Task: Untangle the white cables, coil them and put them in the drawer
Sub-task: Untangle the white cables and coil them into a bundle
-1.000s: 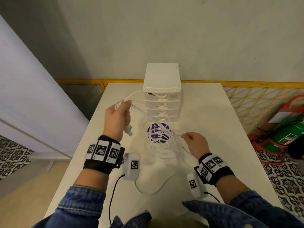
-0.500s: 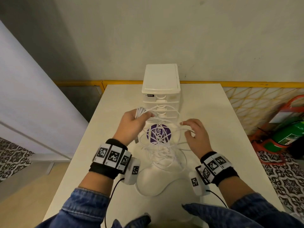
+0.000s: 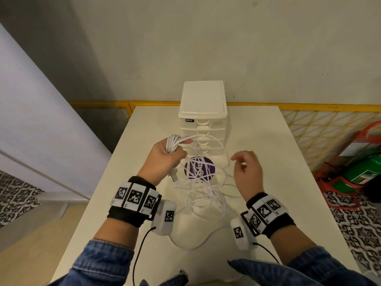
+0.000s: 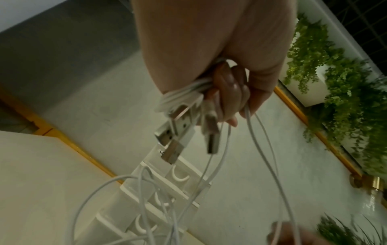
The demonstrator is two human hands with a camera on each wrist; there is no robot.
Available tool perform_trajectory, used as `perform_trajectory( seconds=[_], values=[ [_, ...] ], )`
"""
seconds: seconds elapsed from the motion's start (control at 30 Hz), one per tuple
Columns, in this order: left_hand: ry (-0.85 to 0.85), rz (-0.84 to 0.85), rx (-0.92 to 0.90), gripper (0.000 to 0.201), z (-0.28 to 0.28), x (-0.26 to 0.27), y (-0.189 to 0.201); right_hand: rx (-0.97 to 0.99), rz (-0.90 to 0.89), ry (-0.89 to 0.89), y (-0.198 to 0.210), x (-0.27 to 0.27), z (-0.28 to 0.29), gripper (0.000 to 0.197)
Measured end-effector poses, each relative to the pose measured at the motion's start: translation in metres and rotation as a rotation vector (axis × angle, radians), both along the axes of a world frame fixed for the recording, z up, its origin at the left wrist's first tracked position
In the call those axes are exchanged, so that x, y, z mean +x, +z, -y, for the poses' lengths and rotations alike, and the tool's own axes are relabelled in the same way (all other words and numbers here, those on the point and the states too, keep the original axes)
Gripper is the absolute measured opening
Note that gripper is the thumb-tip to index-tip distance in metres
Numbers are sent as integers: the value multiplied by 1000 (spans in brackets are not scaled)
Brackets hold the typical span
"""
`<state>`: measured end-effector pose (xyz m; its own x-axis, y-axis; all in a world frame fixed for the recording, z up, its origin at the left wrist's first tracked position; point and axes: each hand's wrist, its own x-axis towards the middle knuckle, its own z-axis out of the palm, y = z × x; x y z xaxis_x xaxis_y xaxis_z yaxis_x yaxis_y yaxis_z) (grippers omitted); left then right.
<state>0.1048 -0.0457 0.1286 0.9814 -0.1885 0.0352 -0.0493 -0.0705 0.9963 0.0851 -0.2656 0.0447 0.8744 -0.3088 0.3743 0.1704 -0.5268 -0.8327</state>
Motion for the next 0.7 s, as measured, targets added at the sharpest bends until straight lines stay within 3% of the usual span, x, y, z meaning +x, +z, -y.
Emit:
perform_trajectory(
  seconds=[0.07,0.13,0.23,0.33,0.47,0.53,0.6,0.7],
  values=[
    [-101,-19,30,33,2,-2,0,92,168,64,16,-6,-5,32],
    [-187,-52,48,39,8,-4,-2,147,161,259,26,-8,-15,35],
    [-250,-79,32,46,14,-6,-2,82,-15,379,22,-6,-31,39],
    [-307,-80,-5,45,13,-9,3,-59,-280,416,10,-4,-38,25],
    [-307,-46,-25,50,7,-8,8,-370,-433,591,-9,-4,-49,70],
    [-253,-20,-22,50,0,-3,6,-599,-480,580,-17,-6,-51,81],
    [-169,-22,-39,47,-9,2,2,-679,-490,506,-21,-7,-47,73],
    [-33,-35,-120,39,-23,6,-1,-477,-351,421,-24,-5,-29,42]
  ],
)
